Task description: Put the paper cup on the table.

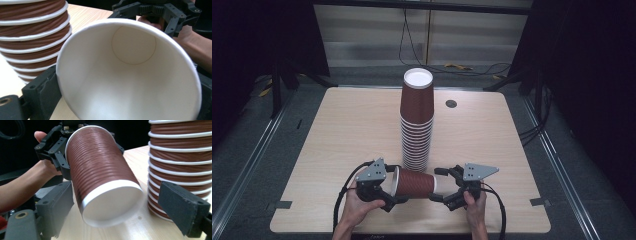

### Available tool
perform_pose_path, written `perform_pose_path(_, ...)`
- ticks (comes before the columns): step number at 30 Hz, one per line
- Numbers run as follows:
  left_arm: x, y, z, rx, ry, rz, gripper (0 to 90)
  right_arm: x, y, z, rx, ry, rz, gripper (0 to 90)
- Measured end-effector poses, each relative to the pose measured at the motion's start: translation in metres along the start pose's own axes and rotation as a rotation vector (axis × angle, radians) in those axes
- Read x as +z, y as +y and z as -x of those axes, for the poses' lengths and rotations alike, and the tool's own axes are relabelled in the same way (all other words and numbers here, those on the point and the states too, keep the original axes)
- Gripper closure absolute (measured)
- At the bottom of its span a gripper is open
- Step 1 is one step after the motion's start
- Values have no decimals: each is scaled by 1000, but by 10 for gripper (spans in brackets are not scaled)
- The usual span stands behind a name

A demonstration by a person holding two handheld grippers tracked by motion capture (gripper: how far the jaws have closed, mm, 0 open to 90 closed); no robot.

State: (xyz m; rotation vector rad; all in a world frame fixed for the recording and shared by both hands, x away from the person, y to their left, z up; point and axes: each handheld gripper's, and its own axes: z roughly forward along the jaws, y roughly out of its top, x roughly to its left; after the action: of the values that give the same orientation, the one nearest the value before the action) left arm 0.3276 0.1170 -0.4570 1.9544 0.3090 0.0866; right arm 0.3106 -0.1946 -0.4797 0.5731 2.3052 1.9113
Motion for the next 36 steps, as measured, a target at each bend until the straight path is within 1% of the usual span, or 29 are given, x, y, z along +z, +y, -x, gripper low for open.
perform_pose_path(2,-3,0,-1,-2,8,-7,41,-2,-1,0,5,-10,8,126)
perform_pose_path(3,-6,0,-2,-2,16,-12,41,-4,-2,0,7,-35,18,125)
perform_pose_path(4,-6,0,-2,-2,16,-12,41,-4,-2,0,7,-35,18,125)
perform_pose_path(5,-9,-1,-3,-13,33,-5,41,-5,-3,1,12,-54,28,125)
perform_pose_path(6,-9,-1,-3,-13,33,-5,41,-5,-3,1,12,-54,28,125)
perform_pose_path(7,-11,-1,-3,-13,34,-7,41,-7,-4,0,20,-82,33,125)
perform_pose_path(8,-12,-2,-3,-10,34,-9,41,-7,-4,0,20,-82,33,125)
perform_pose_path(9,-14,-2,-3,-6,40,-17,41,-8,-4,0,24,-94,33,126)
perform_pose_path(10,-15,-2,-3,-4,40,-22,41,-9,-5,-1,27,-125,37,126)
perform_pose_path(12,-18,-2,-2,-4,41,-24,41,-12,-6,-3,21,-152,41,126)
perform_pose_path(14,-21,-3,-3,-2,41,-28,41,-15,-7,-4,16,-202,54,126)
perform_pose_path(15,-22,-3,-3,0,43,-36,40,-17,-9,-5,12,-291,72,125)
perform_pose_path(16,-23,-4,-4,1,46,-47,40,-17,-9,-5,12,-291,72,125)
perform_pose_path(17,-24,-4,-5,3,50,-53,40,-18,-9,-6,4,-350,71,125)
perform_pose_path(18,-25,-5,-6,6,59,-61,40,-18,-9,-6,4,-350,71,125)
perform_pose_path(20,-28,-5,-8,-1,62,-58,40,-19,-9,-6,-1,-360,74,125)
perform_pose_path(22,-31,-5,-10,0,68,-61,40,-19,-9,-6,-15,-371,79,125)
perform_pose_path(24,-35,-5,-11,-4,78,-73,40,-19,-10,-8,-22,-400,90,125)
perform_pose_path(25,-38,-6,-12,2,89,-92,40,-20,-12,-9,-31,-421,111,125)
perform_pose_path(26,-38,-6,-12,2,89,-92,40,-21,-15,-9,-31,-432,127,125)
perform_pose_path(27,-39,-6,-12,2,93,-101,40,-22,-17,-9,-24,-442,127,126)
perform_pose_path(29,-41,-7,-13,-14,93,-94,40,-23,-19,-9,-16,-450,121,126)
perform_pose_path(30,-41,-7,-14,-7,91,-97,40,-24,-22,-9,-18,-466,124,126)
perform_pose_path(31,-43,-7,-15,-8,98,-100,40,-25,-23,-9,-18,-479,125,125)
perform_pose_path(32,-44,-7,-16,-11,101,-106,40,-25,-23,-9,-18,-479,125,125)
perform_pose_path(33,-46,-7,-17,-12,111,-116,40,-26,-24,-9,-18,-490,130,125)
perform_pose_path(34,-47,-7,-18,-15,115,-122,40,-27,-25,-9,-21,-503,134,125)
perform_pose_path(35,-52,-5,-21,-16,126,-134,40,-27,-26,-8,-25,-524,138,125)
perform_pose_path(36,-52,-5,-21,-16,126,-134,40,-27,-26,-8,-25,-524,138,125)
